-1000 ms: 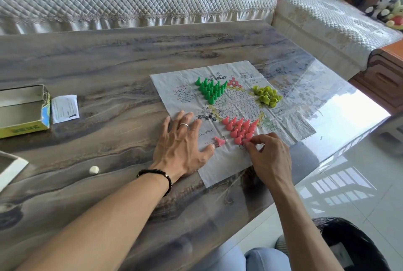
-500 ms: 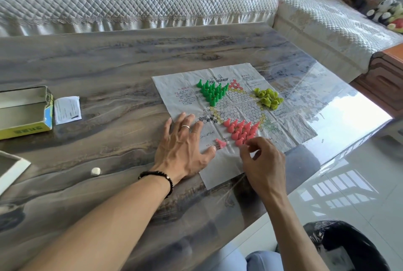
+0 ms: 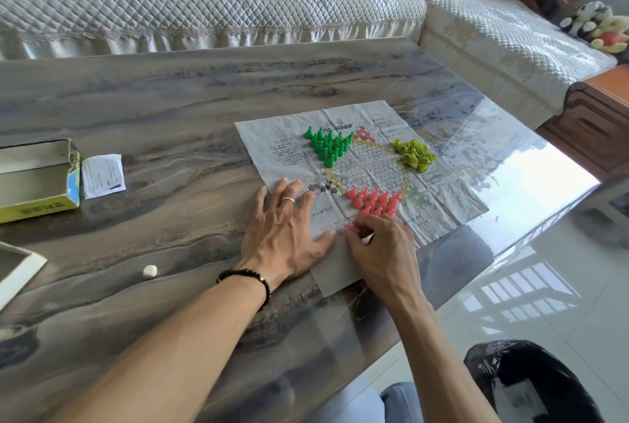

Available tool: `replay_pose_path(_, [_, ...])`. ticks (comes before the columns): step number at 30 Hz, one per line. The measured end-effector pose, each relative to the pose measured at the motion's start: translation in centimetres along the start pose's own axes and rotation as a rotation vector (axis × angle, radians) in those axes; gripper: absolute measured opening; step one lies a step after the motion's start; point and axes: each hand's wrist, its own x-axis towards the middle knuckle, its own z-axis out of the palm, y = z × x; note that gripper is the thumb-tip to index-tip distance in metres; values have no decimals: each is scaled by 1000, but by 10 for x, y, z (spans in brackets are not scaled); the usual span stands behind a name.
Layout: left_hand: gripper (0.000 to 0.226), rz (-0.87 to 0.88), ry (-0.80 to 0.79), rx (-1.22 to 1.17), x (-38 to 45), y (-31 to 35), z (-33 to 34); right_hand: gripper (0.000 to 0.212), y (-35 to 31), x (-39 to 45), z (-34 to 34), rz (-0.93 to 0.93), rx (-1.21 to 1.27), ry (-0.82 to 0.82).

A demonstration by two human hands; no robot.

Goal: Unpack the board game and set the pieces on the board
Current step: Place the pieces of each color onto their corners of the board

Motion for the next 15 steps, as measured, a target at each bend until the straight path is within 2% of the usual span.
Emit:
replay_pose_path(2, [83,6,0,-14,-1,-1,-1,5,5,-5,-4,18,-7,7])
replay_pose_path(7, [86,1,9,-65,0,-1,2,17,22,-16,-11,161,-8,59])
replay_pose_path(10, [85,17,24,-91,-1,-1,1,13,29,-18,-13,252,38,92])
replay_pose_path(15, [85,30,40,-65,-1,-1,-3,10,30,-15,-16,242,50,81])
